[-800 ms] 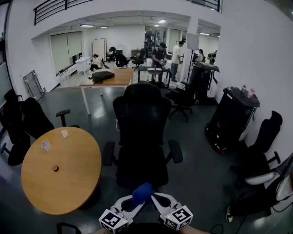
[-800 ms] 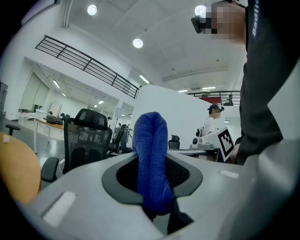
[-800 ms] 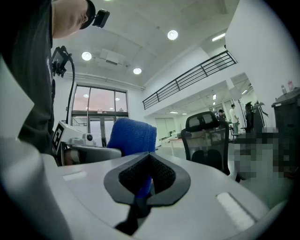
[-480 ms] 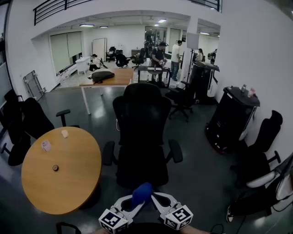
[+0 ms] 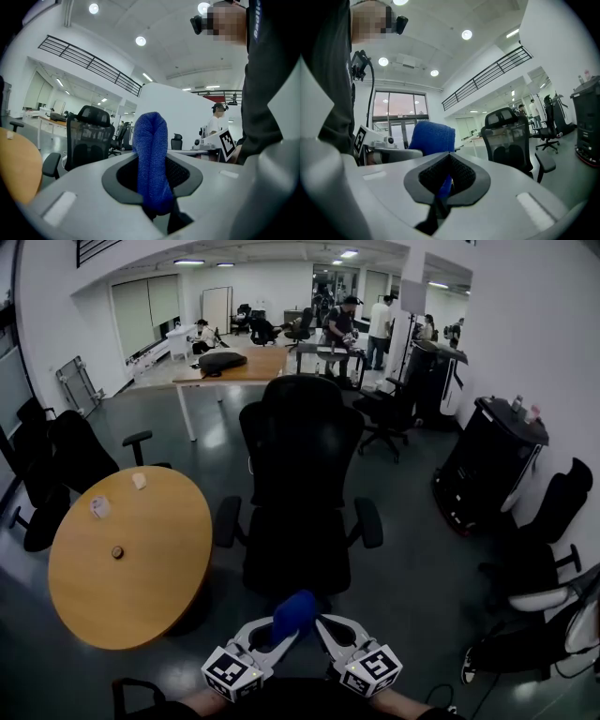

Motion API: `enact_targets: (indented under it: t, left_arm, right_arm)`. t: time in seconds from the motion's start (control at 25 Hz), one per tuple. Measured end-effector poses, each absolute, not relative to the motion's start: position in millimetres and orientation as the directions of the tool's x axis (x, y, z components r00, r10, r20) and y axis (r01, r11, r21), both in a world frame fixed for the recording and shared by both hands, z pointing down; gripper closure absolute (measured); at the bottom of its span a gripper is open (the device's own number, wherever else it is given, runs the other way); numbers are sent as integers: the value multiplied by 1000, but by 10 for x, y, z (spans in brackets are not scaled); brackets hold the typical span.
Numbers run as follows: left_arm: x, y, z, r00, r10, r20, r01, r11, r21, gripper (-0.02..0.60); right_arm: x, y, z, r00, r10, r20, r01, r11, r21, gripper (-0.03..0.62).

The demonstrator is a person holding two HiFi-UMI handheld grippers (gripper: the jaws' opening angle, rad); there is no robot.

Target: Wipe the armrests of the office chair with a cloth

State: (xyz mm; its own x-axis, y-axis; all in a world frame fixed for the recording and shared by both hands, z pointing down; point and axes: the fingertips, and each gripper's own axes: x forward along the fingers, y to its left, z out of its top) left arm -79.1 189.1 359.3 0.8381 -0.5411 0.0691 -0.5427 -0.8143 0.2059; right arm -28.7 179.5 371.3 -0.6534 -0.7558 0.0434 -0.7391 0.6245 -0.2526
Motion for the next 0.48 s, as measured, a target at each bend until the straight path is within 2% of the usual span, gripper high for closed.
enact_targets:
  t: [0.48]
  left_arm:
    - [-604, 1881, 3562, 743, -658, 123, -669, -721, 180, 456]
  right_arm:
    - [-111, 1766, 3751, -748, -664, 19, -637, 709, -304, 591]
